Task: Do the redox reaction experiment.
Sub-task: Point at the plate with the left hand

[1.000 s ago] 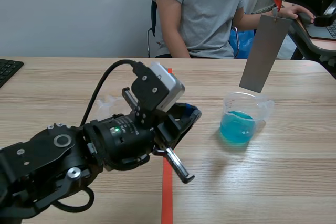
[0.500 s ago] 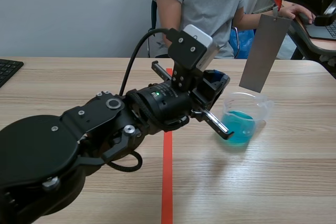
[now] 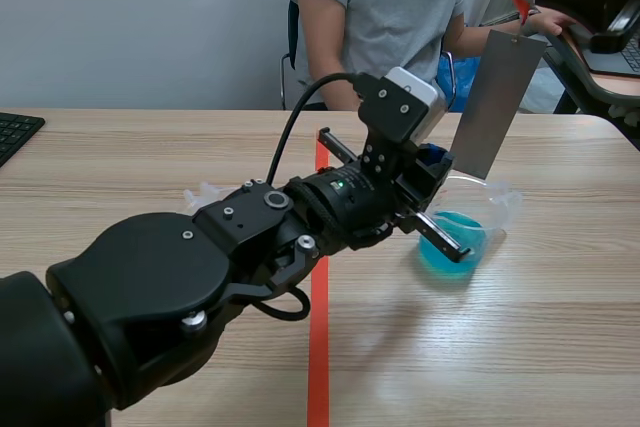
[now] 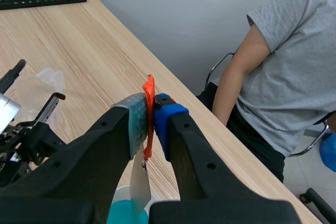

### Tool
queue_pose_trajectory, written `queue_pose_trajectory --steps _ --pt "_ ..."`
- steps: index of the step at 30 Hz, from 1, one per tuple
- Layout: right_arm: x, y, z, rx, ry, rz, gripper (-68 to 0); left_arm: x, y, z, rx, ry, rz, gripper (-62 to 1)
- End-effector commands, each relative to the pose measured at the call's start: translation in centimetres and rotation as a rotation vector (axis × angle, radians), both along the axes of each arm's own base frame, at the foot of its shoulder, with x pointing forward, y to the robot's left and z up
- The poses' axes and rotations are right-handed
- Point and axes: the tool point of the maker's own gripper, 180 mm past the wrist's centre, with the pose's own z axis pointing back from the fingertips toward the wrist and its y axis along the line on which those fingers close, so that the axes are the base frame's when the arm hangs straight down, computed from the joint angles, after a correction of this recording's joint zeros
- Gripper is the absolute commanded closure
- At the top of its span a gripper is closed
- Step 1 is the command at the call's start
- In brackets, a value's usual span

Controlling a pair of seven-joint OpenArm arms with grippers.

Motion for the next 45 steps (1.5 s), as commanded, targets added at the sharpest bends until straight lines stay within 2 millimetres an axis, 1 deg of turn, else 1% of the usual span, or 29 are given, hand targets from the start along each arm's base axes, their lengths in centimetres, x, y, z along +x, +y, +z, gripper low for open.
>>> queue_pose_trajectory --steps 1,32,38,45 --pt "-0.1 0.3 1.2 0.011 -0.034 0.020 -1.1 0.3 -0.5 2.2 -0.047 -0.050 -0.008 -3.2" --pt "-0.1 0.3 1.2 0.011 -0.034 0.020 -1.1 0.4 -0.3 1.8 -0.032 -0.040 -0.001 -3.2" --pt "-0.1 0.3 1.2 0.010 -0.034 0.020 -1.1 0.3 0.0 1.0 0.001 -0.029 0.005 -3.2" --pt "-0.1 0.3 1.2 0.009 -0.032 0.019 -1.1 -0.2 1.5 -0.6 0.034 -0.024 0.013 -3.2"
